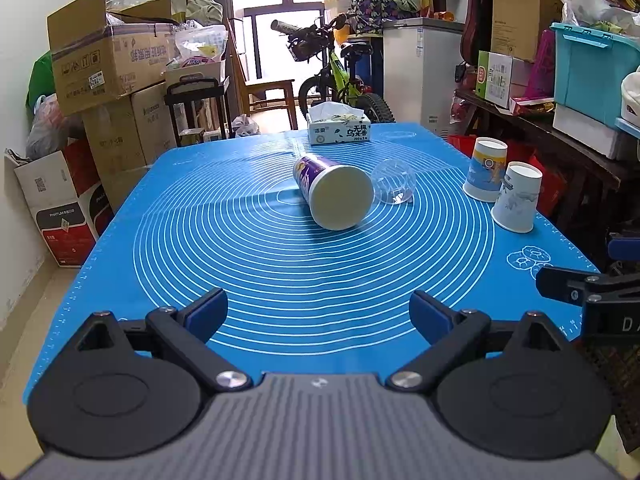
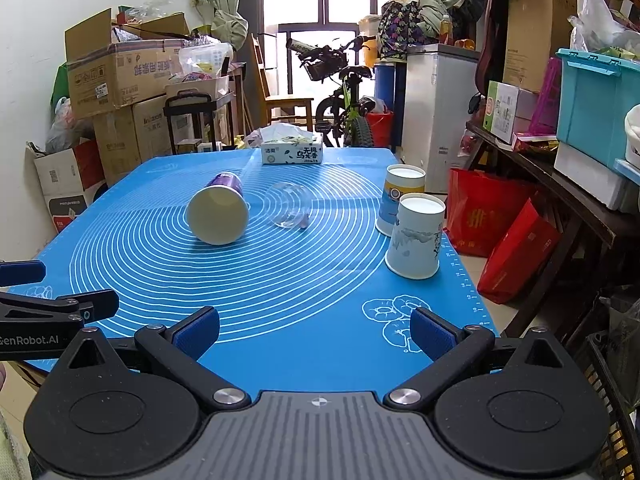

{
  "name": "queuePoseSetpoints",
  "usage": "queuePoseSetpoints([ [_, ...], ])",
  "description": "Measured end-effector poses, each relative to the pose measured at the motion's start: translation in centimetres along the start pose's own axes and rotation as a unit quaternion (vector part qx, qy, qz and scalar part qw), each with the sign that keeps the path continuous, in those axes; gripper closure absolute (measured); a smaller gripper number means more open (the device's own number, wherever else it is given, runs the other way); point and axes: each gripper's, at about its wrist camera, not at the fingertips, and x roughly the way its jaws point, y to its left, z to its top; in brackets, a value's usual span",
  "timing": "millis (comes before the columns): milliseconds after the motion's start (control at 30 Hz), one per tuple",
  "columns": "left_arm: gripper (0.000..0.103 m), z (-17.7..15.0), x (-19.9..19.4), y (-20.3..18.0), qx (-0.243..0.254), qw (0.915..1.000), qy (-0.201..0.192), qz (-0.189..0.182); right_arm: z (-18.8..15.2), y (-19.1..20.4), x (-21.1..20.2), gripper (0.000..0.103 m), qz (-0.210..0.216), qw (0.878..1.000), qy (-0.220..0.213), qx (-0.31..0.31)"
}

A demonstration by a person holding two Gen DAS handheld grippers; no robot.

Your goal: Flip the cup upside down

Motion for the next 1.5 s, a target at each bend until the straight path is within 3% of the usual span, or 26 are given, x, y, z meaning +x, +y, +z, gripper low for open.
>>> queuePoseSetpoints([
  [1167,0.007,0.0,0.7,0.4,-0.004,1.0000,0.002,0.001,-0.3,-0.1,0.9,0.000,0.005,1.000,-0.003,0.002],
  [1500,0.007,4.3,4.3,1.0,-0.016,0.9999,-0.001,-0.005,2.3,-0.7,4.1,0.000,0.013,0.999,-0.029,0.004],
])
